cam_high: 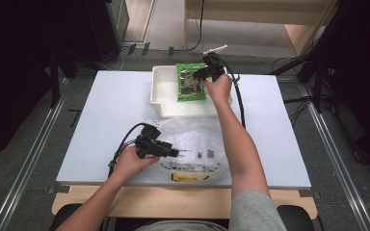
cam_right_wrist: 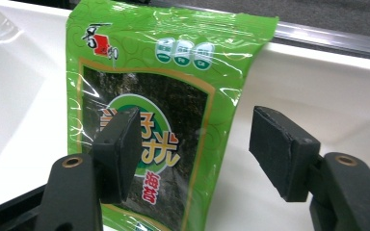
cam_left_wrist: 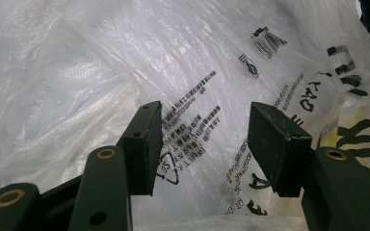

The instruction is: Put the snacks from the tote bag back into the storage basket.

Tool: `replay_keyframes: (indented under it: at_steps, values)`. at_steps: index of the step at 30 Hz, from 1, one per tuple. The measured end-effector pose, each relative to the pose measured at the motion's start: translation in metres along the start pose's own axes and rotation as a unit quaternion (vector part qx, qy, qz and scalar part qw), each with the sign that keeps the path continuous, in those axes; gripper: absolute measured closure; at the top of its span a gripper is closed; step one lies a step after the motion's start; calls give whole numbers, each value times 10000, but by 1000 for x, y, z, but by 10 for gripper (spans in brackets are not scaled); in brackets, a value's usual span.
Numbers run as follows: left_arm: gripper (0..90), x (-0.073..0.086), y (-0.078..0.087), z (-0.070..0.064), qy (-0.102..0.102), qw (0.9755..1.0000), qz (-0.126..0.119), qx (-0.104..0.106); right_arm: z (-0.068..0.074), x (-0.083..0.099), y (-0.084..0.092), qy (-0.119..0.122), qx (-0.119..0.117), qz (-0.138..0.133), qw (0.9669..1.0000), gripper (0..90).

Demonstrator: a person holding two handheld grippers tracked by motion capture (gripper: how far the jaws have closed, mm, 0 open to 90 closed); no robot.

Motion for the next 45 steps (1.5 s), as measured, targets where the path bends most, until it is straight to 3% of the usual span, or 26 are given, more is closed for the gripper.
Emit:
replay_keyframes:
  at_steps: [13, 25, 26, 37, 45]
  values:
    - [473, 0, 0, 0, 6, 10000, -15, -8, 4, -2, 10, 2, -7, 10, 10000, 374]
    - [472, -1, 0, 0, 46, 10000, -30, -5, 21, -3, 21, 85, -202, 35, 9998, 372]
    - [471, -1, 0, 0, 39, 10000, -34, -4, 23, -2, 23, 181, -182, 84, 9996, 371]
    - [470, -1, 0, 0, 23, 10000, -28, -17, 29, 8, 37, 240, -336, 19, 9991, 380]
    - [469, -1, -1, -1, 10, 10000, -12, -12, 37, 20, 46, 281, -601, -35, 9978, 392]
Point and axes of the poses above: each handheld gripper's, and its own axes: y roughly backward along the jaws, x roughly out of its underside, z roughly to its left, the point moved 9 cm from there along -y, roughly forward along the jaws, and after that the axes turned 15 degrees about -x, right-handed, at the moved point
